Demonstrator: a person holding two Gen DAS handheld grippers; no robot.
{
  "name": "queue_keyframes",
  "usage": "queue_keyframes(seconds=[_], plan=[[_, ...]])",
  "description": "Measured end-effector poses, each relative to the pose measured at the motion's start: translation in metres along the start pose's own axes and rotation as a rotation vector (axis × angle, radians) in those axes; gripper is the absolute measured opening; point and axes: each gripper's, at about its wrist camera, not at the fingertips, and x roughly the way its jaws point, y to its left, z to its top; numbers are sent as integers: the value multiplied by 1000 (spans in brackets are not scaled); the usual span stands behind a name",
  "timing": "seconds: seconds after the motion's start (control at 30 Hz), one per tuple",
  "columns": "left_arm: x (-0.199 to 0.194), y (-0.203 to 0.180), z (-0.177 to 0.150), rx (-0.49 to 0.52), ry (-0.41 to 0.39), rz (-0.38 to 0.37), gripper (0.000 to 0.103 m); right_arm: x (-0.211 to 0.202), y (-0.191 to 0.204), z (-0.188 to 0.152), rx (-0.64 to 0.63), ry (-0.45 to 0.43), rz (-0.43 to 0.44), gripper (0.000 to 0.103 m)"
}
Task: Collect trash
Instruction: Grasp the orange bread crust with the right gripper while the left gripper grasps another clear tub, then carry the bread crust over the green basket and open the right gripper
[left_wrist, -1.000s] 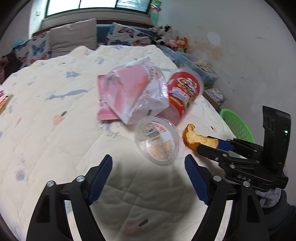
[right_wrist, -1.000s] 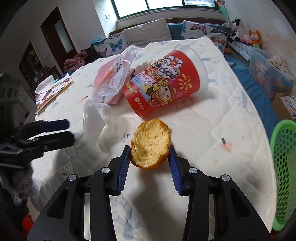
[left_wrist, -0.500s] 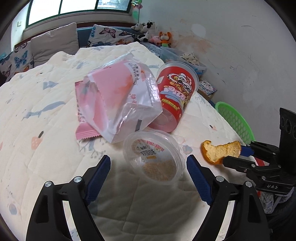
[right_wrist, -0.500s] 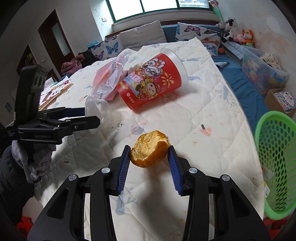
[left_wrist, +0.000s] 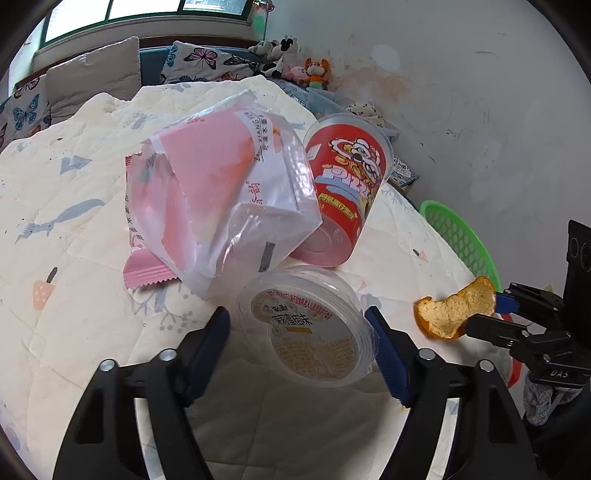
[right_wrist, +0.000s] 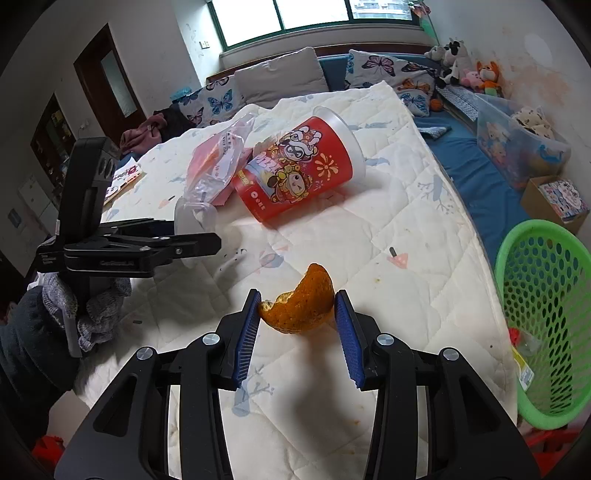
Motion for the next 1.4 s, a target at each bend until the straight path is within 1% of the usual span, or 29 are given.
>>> queue_keyframes(seconds=[0.03, 0.07, 0.23, 0.37, 0.6, 0.73, 0.9, 1.07, 1.23, 1.33, 1.4], plan=[[0, 0, 0, 1, -1, -1, 65, 0, 0, -1, -1, 0, 0, 42], [0, -1, -1, 1, 1, 0, 63, 0, 0, 0, -1, 0, -2, 42], [-4, -2, -2, -9, -14, 11, 63, -4, -1, -3, 13, -8, 4, 42], [-13, -9, -3, 3, -26, 23, 63, -10, -5, -6, 25, -17, 4, 42], [-29, -32, -6, 41, -34, 27, 63, -25, -19, -13, 59, -38, -10, 42], [-35, -48, -4, 63, -37, 16, 63, -37, -33, -17, 89, -55, -26, 42], [-34, -72, 5, 87, -36, -6, 63, -56, -63, -19, 143, -88, -65, 41], [-26, -96, 15, 120, -30, -27, 63, -81, -109, -25, 195, -113, -153, 41], [-16, -120, 26, 156, -22, -41, 63, -97, -159, -37, 254, -108, -246, 42], [-11, -131, 32, 169, -18, -51, 63, -99, -193, -45, 309, -88, -294, 42], [-7, -137, 34, 179, -12, -52, 63, -96, -208, -49, 335, -74, -313, 42]])
